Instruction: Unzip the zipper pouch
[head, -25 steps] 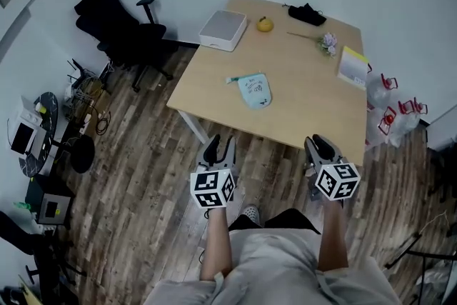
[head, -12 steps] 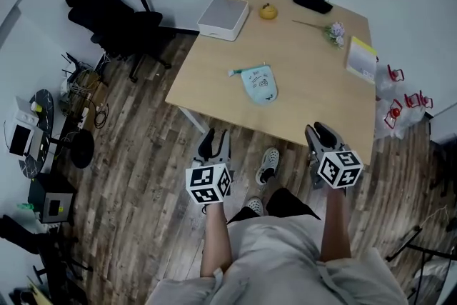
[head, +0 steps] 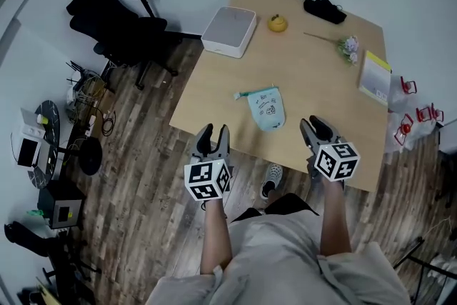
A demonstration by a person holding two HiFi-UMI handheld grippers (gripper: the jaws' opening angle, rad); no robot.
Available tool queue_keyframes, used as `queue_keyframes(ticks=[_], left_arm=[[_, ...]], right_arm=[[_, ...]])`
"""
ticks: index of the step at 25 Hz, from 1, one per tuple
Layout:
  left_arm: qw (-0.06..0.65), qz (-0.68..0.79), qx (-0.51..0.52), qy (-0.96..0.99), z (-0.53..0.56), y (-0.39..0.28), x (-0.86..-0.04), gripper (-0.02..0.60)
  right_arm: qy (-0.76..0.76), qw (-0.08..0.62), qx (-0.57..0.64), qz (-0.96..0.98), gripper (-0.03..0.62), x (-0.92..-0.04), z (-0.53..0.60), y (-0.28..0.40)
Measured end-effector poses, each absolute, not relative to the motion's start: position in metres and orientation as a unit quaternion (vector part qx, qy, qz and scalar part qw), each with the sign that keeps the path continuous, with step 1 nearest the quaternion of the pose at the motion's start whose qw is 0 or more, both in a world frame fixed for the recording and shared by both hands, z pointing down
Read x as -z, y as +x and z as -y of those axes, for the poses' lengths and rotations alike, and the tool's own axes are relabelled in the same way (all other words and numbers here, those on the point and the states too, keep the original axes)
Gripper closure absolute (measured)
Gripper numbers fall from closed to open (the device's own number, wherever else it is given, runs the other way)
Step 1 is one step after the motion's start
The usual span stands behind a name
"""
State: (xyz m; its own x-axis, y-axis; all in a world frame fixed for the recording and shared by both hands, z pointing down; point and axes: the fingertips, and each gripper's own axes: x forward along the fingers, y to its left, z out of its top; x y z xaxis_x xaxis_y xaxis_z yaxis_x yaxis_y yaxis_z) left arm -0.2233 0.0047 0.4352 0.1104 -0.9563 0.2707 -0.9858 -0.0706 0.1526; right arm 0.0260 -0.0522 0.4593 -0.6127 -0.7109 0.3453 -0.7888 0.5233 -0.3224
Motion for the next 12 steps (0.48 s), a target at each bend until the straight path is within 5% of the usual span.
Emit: queue_keyframes(ticks=[12], left_arm=[[0.176,0.656,-0.051,0.732,0.111,-0.21,-0.45,0.417]], right_arm=[[0.376,0.145,-0.237,0.884,0.448,-0.495,0.166,0.002]])
